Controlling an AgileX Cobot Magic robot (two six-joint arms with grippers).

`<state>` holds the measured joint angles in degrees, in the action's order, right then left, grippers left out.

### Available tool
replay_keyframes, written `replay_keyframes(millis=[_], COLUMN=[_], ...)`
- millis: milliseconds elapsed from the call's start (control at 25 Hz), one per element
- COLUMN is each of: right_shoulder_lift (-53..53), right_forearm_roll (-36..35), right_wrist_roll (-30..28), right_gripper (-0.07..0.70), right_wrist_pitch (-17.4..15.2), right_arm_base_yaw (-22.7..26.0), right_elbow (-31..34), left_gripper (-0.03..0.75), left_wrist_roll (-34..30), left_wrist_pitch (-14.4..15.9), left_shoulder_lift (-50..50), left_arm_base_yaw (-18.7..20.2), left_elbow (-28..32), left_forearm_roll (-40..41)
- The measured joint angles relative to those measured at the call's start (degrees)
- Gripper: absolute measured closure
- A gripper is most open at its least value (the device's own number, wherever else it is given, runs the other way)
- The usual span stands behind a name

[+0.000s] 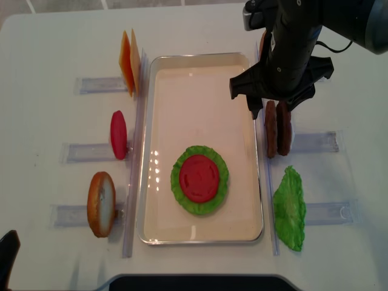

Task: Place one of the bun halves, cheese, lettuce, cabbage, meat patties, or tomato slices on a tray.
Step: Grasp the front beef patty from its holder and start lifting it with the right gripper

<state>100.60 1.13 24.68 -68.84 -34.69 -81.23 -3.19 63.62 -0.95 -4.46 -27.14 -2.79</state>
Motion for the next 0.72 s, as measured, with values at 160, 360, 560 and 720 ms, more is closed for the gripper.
replay_keyframes(millis=[160, 360, 560, 720], right_shoulder_lift=[0.88, 2.29, 3.12, 3.24], right_forearm_roll=[-1.13, -1.13, -1.13, -1.72], right_wrist_roll=[-0.68, -1.29, -1.80, -1.99], right_gripper=[0.129, 0.129, 0.129, 0.129], right_wrist_pitch=[0.38, 0.82, 1.70, 2.07], right_arm_base_yaw=[1.54, 1.66, 1.66, 1.66], right_elbow=[-0.01, -0.13, -0.36, -0.36], left_gripper=[0.284, 0.284, 0.284, 0.284], left_wrist_roll=[0.00, 0.00, 0.00, 0.00], left_wrist_pitch=[0.00, 0.00, 0.00, 0.00], left_shoulder_lift=[0.00, 0.00, 0.00, 0.00], left_arm_base_yaw=[0.00, 0.00, 0.00, 0.00], left_elbow=[0.00, 0.00, 0.00, 0.00], left_forearm_roll=[0.00, -0.05, -0.05, -0.11])
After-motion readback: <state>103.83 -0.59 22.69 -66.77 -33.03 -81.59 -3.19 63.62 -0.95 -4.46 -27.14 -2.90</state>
